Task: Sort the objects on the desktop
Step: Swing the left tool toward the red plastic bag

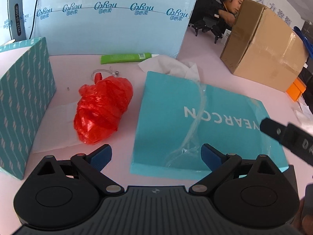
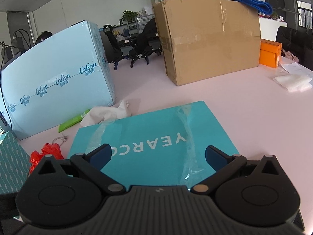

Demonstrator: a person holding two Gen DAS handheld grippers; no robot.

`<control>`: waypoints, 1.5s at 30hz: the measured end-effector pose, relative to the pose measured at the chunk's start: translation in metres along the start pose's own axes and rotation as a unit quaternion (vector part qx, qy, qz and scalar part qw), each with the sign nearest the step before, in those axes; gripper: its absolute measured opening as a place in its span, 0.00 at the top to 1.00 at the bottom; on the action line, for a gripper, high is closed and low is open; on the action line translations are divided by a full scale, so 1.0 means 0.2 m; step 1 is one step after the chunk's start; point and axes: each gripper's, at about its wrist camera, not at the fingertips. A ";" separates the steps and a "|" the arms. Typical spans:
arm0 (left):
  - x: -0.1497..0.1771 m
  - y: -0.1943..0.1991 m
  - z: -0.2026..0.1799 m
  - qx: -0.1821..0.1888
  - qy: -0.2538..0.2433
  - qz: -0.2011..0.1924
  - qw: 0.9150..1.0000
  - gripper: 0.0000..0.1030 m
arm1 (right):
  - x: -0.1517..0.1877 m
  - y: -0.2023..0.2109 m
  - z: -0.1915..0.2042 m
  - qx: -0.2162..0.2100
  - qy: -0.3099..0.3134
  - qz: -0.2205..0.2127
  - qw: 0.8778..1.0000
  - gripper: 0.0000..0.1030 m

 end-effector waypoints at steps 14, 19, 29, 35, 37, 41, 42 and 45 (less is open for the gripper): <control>0.00 0.03 0.20 -0.006 0.005 0.014 1.000 0.05 | -0.01 0.00 0.21 -0.012 0.037 -0.012 0.999 0.00; -0.04 0.02 0.26 -0.002 0.000 0.022 1.000 0.05 | -0.04 0.01 0.29 -0.018 0.039 -0.018 0.999 0.00; -0.13 0.00 0.33 0.019 -0.022 0.022 0.999 0.05 | -0.08 -0.01 0.40 -0.007 0.026 -0.026 0.999 0.00; -0.17 -0.03 0.33 0.018 -0.029 0.008 0.999 0.05 | -0.10 -0.03 0.41 0.007 0.010 -0.025 1.000 0.00; -0.18 -0.03 0.32 0.026 -0.038 0.003 0.999 0.05 | -0.10 -0.03 0.42 0.007 0.008 -0.024 1.000 0.00; -0.18 -0.03 0.30 0.044 -0.060 0.009 0.997 0.05 | -0.13 -0.03 0.44 0.012 0.019 -0.033 0.999 0.00; -0.18 -0.03 0.30 0.043 -0.063 0.009 0.997 0.05 | -0.13 -0.03 0.44 0.013 0.019 -0.033 0.999 0.00; -0.19 -0.02 0.33 0.034 -0.061 0.002 0.998 0.05 | -0.13 -0.04 0.46 0.009 0.014 -0.032 0.999 0.00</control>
Point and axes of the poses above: each gripper's, at about its wrist camera, not at the fingertips, and y roughly against the way its jaws point, z to its left, x to its underside, and after that the axes turned 14 degrees about y, right-handed
